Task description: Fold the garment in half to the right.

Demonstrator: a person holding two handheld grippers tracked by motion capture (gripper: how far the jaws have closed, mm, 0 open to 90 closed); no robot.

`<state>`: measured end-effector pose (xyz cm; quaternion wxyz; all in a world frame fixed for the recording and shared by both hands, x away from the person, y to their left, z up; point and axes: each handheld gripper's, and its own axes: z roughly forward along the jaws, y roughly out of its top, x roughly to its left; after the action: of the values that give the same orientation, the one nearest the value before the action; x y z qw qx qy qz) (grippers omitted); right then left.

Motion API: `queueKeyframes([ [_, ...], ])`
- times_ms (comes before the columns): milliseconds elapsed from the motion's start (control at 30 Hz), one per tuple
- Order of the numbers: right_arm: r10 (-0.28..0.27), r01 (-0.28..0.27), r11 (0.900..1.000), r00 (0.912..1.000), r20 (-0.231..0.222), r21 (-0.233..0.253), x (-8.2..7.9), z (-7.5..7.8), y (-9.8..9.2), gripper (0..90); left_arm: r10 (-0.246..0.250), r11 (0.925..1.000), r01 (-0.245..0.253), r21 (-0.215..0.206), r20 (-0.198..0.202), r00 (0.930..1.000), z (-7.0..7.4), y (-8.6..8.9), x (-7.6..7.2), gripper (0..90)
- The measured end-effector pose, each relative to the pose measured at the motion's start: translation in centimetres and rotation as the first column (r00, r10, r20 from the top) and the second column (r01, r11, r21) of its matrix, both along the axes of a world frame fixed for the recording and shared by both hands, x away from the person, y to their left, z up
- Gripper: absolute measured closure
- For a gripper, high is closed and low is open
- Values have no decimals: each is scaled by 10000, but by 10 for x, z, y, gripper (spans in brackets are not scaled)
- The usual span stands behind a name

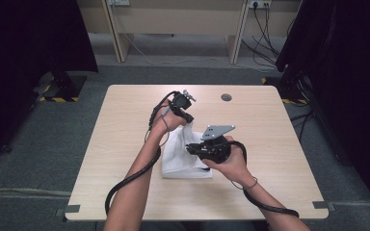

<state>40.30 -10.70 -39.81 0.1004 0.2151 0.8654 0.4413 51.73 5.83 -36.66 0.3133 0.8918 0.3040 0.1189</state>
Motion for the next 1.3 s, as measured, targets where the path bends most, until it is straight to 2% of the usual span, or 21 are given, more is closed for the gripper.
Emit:
queueKeyframes([
  [1300, -177, 177, 9998, 9997, -167, 11, 0, -8, -8, 801, -18, 9999, 18, -157, -9, 10000, -9, -6, -3, 830],
])
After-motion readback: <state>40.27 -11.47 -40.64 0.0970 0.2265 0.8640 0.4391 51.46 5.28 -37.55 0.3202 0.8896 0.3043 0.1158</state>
